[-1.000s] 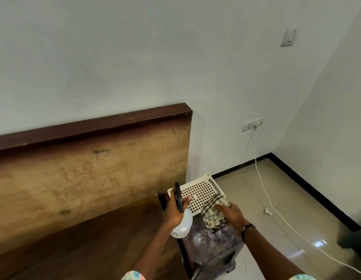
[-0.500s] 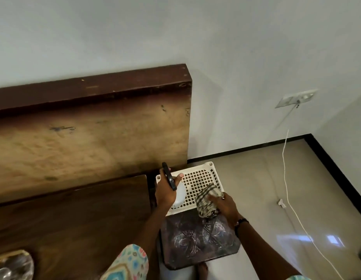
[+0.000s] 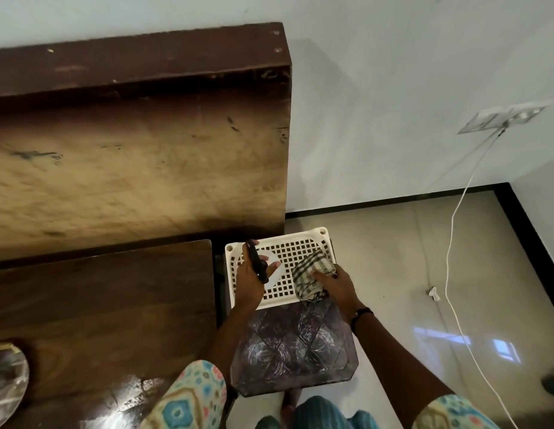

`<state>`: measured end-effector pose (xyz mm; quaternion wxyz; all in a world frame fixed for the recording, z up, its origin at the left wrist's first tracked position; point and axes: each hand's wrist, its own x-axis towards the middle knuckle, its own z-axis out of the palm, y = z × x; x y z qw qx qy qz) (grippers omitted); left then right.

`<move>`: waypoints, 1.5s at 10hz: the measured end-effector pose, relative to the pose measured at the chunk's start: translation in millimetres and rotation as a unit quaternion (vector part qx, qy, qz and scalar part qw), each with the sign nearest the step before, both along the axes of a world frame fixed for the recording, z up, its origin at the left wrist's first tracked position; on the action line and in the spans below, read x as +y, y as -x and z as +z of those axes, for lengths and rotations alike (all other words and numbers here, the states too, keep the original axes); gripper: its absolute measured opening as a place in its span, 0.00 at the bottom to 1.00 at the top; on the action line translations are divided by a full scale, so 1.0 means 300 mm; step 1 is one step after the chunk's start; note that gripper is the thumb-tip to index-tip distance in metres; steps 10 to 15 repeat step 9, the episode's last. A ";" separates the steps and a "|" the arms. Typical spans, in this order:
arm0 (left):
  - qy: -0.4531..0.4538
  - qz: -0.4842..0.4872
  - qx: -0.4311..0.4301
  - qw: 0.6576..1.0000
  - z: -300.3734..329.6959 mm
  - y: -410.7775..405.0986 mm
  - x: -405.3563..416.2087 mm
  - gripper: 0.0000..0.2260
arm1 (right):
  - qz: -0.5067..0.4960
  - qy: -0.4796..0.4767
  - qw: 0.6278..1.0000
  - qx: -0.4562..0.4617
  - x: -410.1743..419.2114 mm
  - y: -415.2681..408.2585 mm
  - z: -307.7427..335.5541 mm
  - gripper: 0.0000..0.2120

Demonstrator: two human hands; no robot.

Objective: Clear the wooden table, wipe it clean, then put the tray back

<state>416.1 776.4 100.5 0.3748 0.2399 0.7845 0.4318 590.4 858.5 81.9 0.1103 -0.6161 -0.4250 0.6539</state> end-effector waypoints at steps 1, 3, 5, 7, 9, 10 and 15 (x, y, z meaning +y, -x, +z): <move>0.045 -0.035 0.041 0.998 0.025 0.000 -0.009 0.36 | -0.011 0.007 1.000 -0.011 -0.024 -0.004 0.004 0.21; 0.098 -0.034 0.041 0.994 0.025 -0.033 -0.080 0.43 | -0.024 -0.006 1.000 0.006 -0.011 0.031 0.052 0.18; 0.121 -0.036 0.029 0.992 0.009 -0.060 -0.147 0.37 | -0.035 0.050 0.994 0.087 0.039 0.050 0.043 0.19; 0.122 -0.034 -0.012 0.992 -0.026 -0.083 -0.232 0.32 | 0.028 0.002 0.986 -0.167 -0.051 -0.066 -0.022 0.21; 0.099 -0.047 -0.054 0.992 0.051 -0.099 -0.311 0.28 | 0.155 -0.040 0.966 -0.204 -0.201 -0.122 -0.037 0.10; 0.099 -0.047 -0.054 0.992 0.051 -0.099 -0.311 0.28 | 0.155 -0.040 0.966 -0.204 -0.201 -0.122 -0.037 0.10; 0.099 -0.047 -0.054 0.992 0.051 -0.099 -0.311 0.28 | 0.155 -0.040 0.966 -0.204 -0.201 -0.122 -0.037 0.10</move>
